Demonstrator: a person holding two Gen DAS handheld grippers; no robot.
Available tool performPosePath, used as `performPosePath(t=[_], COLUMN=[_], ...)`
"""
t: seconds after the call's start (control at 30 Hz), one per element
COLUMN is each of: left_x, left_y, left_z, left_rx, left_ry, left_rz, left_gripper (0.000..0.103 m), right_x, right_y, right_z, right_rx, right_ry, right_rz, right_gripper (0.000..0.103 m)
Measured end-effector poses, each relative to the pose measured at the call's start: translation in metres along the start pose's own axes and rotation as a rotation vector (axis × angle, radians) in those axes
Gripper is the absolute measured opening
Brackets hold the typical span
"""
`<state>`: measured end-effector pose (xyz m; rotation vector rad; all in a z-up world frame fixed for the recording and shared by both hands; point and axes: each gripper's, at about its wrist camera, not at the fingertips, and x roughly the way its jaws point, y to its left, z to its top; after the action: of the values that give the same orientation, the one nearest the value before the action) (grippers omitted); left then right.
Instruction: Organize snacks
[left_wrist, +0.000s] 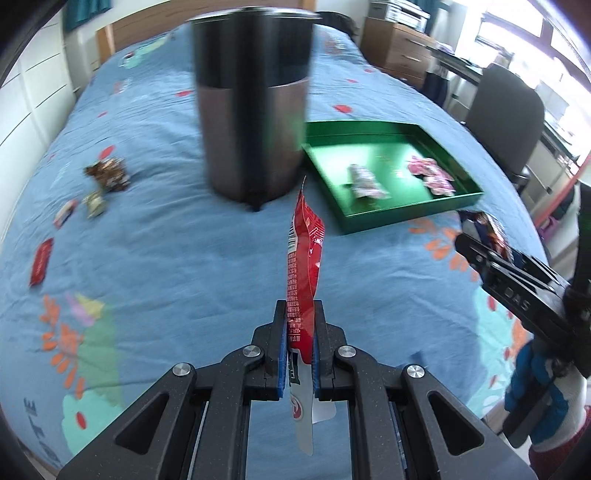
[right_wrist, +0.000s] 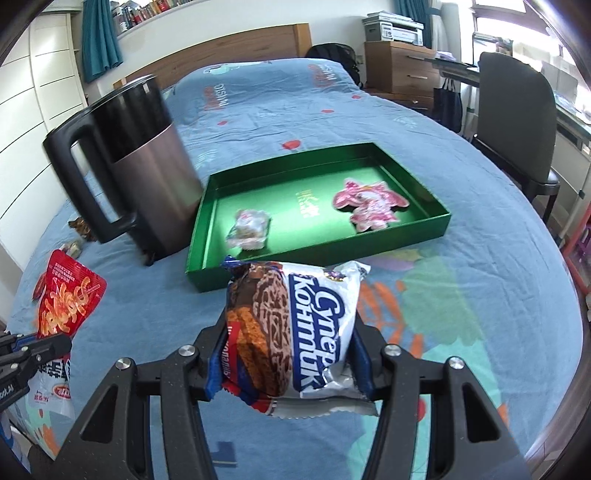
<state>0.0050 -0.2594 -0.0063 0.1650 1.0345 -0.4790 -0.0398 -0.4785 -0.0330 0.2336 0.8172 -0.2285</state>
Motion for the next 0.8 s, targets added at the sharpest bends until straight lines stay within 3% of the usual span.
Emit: performPosePath(t=[0.33, 0.8], left_x=[0.024, 0.103], left_y=[-0.066, -0.105], left_z=[0.050, 0.137], left_rx=[0.097, 0.132], left_ry=[-0.028, -0.059], left_rz=[-0.080, -0.056], left_gripper=[0.008, 0.008], right_x=[0.018, 0.090], right_y=[-0.039, -0.085], right_z=[0.037, 0.115], right_rx=[0.003, 0.011], right_ry=[-0.037, -0.061], right_rz=[-0.027, -0.069], right_gripper=[0.103, 0.103])
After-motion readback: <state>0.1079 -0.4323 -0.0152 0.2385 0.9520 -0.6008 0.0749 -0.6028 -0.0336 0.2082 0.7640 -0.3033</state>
